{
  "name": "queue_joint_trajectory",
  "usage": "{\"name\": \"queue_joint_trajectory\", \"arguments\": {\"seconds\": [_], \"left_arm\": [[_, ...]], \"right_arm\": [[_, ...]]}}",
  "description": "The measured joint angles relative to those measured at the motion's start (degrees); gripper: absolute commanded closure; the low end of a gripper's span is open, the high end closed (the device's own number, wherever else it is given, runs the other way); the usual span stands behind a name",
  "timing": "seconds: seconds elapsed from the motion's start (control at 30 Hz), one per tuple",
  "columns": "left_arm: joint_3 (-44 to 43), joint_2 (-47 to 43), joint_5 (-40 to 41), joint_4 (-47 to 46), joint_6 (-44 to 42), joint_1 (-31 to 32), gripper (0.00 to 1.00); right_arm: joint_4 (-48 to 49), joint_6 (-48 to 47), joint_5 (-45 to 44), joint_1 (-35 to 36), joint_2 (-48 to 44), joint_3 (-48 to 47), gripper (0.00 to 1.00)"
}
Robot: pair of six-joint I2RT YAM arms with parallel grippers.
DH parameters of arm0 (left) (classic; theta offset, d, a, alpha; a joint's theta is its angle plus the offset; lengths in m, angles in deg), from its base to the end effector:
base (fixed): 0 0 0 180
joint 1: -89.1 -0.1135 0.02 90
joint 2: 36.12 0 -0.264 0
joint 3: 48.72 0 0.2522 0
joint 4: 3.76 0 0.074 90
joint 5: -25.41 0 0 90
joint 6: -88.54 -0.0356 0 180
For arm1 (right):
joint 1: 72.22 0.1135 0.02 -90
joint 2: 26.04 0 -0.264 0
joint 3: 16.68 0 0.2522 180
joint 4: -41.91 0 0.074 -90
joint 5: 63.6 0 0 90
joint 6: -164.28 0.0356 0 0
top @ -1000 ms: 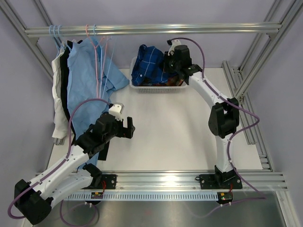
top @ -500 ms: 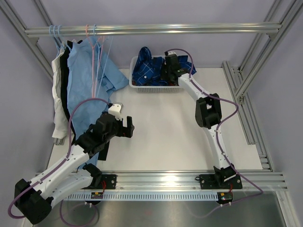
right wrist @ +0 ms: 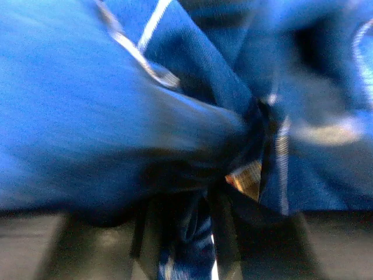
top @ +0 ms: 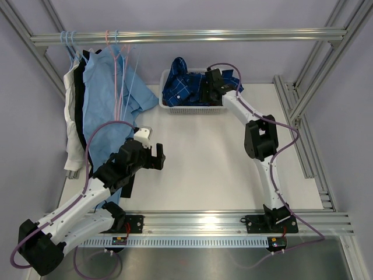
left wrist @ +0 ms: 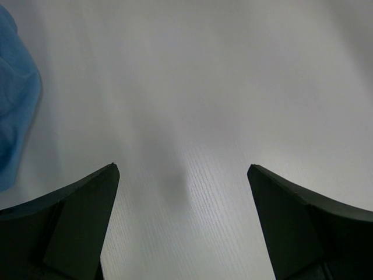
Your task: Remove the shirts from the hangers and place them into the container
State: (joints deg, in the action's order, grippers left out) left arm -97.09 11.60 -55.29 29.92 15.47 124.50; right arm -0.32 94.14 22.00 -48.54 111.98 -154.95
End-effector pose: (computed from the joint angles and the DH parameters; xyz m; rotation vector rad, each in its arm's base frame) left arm 0.1550 -0.1031 0.2522 0.2523 2.1456 -0.3589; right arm 0.5046 0.2183 0.2179 -0.0376 2.3193 0.3004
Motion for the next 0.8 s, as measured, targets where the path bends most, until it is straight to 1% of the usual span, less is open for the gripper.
{"name": "queue_joint_trajectory", "arguments": {"seconds": [0.03,0.07,0.17,0.2,0.33,0.43,0.53,0.63,0.7,0.8], "left_arm": [[0.00,0.00,0.00,-0.02,0.00,0.00,0.01],[0.00,0.00,0.00,-0.02,0.00,0.00,0.01],[0.00,0.00,0.00,-0.02,0.00,0.00,0.01],[0.00,0.00,-0.02,-0.02,0.00,0.00,0.01],[0.00,-0.02,-0.04,-0.02,0.00,0.00,0.01],[0.00,-0.02,-0.09,-0.02,0.02,0.00,0.01],[0.00,-0.02,-0.20,-0.04,0.00,0.00,0.01],[0.00,-0.02,-0.55,-0.09,0.02,0.00,0.01],[0.00,-0.02,-0.79,-0.17,0.02,0.00,0.01],[0.00,0.00,-1.20,-0.28,0.02,0.00,0.01]], "right_arm": [[-0.24,-0.22,-0.02,0.00,-1.01,0.61,0.52],[-0.61,-0.61,-0.04,0.00,-2.29,1.22,0.47],[-1.42,-1.44,-0.37,-0.02,-6.08,1.95,0.41],[-1.49,-1.62,-0.63,-0.07,-7.41,2.10,0.37],[-1.14,-1.55,-1.64,-0.50,-13.81,4.11,0.30],[-0.17,0.11,-1.97,-2.23,-18.95,8.94,0.26],[1.84,3.15,-0.72,-6.23,-22.82,16.02,0.23],[4.04,6.93,2.60,-11.80,-23.93,22.36,0.21],[4.42,9.25,5.35,-15.23,-23.47,24.83,0.20],[5.60,11.85,8.15,-18.40,-22.10,25.81,0.19]]}}
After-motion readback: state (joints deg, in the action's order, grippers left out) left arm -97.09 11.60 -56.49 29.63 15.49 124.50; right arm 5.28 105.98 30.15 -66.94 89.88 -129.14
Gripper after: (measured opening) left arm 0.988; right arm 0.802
